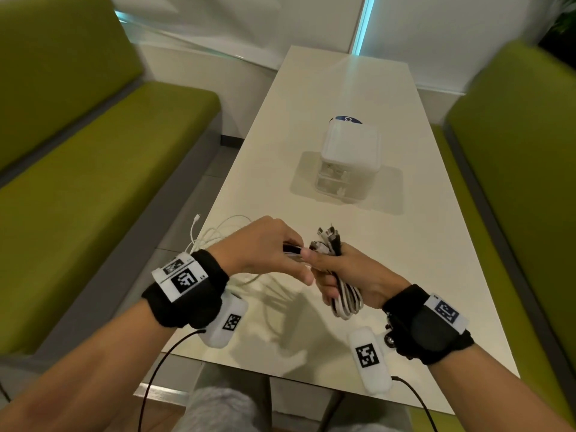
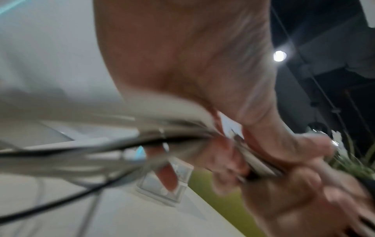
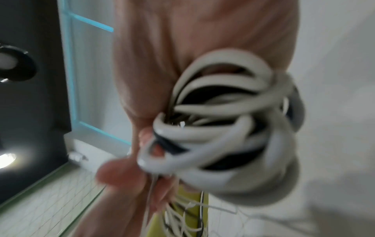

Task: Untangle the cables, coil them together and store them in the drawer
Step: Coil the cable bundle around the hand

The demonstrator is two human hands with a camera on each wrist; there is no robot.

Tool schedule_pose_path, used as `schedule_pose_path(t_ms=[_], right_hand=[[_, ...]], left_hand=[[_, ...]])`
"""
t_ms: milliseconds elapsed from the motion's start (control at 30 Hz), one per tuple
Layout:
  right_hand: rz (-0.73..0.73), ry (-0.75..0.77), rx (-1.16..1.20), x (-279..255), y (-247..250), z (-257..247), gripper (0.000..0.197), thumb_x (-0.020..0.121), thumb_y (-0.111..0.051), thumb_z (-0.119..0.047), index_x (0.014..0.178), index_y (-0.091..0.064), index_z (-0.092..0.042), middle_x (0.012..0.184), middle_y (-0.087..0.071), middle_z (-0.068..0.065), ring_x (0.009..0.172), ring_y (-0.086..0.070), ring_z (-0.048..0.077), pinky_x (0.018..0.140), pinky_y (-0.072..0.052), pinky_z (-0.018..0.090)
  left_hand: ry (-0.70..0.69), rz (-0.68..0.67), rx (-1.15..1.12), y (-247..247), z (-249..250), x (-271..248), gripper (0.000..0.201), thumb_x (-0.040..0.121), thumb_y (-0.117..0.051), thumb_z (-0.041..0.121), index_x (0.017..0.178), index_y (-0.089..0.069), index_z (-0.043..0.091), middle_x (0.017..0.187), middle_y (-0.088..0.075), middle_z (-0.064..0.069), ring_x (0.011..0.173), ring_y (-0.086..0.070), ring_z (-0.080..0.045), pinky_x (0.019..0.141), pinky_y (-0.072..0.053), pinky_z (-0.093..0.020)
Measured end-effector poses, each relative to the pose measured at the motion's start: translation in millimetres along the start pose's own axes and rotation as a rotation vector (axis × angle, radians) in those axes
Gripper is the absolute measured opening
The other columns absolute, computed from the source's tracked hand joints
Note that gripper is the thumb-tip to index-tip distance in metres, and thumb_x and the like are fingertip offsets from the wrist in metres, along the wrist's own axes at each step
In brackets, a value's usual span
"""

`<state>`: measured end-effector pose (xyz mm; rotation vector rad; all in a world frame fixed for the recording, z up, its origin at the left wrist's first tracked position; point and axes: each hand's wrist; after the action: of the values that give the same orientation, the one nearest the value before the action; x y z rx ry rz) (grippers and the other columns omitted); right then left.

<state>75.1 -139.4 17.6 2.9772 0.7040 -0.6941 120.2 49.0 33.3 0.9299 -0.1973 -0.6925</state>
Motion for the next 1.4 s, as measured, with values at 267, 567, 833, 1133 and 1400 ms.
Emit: schedule_pose_path(t_ms=[267, 567, 833, 1133, 1400], right_hand=[[0.064, 0.012, -0.153, 1.4, -2.4, 3.0, 0.015, 0.083, -0.077, -0.023, 0.078, -0.067, -0.014, 0.05, -0.03, 0.004, 0.04, -0.024, 0.016, 0.043, -0.037, 0.026], [0.225, -0.024, -0.409, 1.1, 5.8, 3.9, 0.033, 0.078, -0.075, -0.012, 0.067, -0.044, -0.009, 0.047, -0.032, 0.003, 0.04, -0.027, 0.019, 0.043, -0.029, 0.025], [0.095, 0.047, -0.217, 7.8, 2.4, -5.0, 0.01, 0.092, -0.067, -0.01, 0.086, -0.063, -0.002, 0.061, -0.062, 0.017, 0.064, -0.07, 0.037, 0.06, -0.055, 0.031], [0.304, 0.147, 0.051, 30.0, -11.2, -1.8, 0.035, 0.091, -0.07, -0.028, 0.087, -0.059, 0.005, 0.048, -0.038, 0.002, 0.041, -0.041, 0.015, 0.057, -0.045, 0.031], [0.326, 0.212, 0.256, 25.7, -14.2, -3.8, 0.022, 0.091, -0.068, -0.025, 0.089, -0.057, -0.005, 0.052, -0.041, 0.004, 0.075, -0.07, 0.024, 0.062, -0.055, 0.034]], left_hand=[[-0.076, -0.066, 0.007, 2.7, -14.7, 4.0, 0.009, 0.088, -0.066, 0.035, 0.09, -0.068, 0.026, 0.066, -0.065, 0.008, 0.061, -0.059, -0.001, 0.061, -0.046, -0.025], [-0.105, -0.027, 0.078, -14.5, -16.8, 6.2, 0.018, 0.097, -0.053, 0.039, 0.082, -0.054, 0.029, 0.056, -0.049, 0.007, 0.055, -0.047, -0.004, 0.052, -0.028, -0.02], [-0.166, 0.425, 0.095, -13.9, -25.2, -6.7, 0.028, 0.086, -0.064, 0.05, 0.099, -0.065, 0.026, 0.092, -0.061, 0.013, 0.084, -0.056, -0.007, 0.076, -0.047, -0.029], [0.201, 0.142, -0.223, -69.9, 6.9, -26.9, 0.082, 0.078, -0.018, 0.084, 0.094, -0.069, 0.023, 0.076, -0.07, 0.006, 0.066, -0.067, -0.007, 0.072, -0.053, -0.036], [0.075, -0.159, -0.852, -61.6, 9.3, -6.5, 0.026, 0.1, -0.046, 0.035, 0.106, -0.054, 0.011, 0.1, -0.06, -0.012, 0.083, -0.069, -0.028, 0.078, -0.057, -0.039]])
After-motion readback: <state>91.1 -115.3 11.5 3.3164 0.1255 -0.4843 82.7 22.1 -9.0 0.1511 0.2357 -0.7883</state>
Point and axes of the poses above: each hand's wrist, its own x-axis towards the middle knuckle, its own y-axis out of the back of the hand, z = x × y
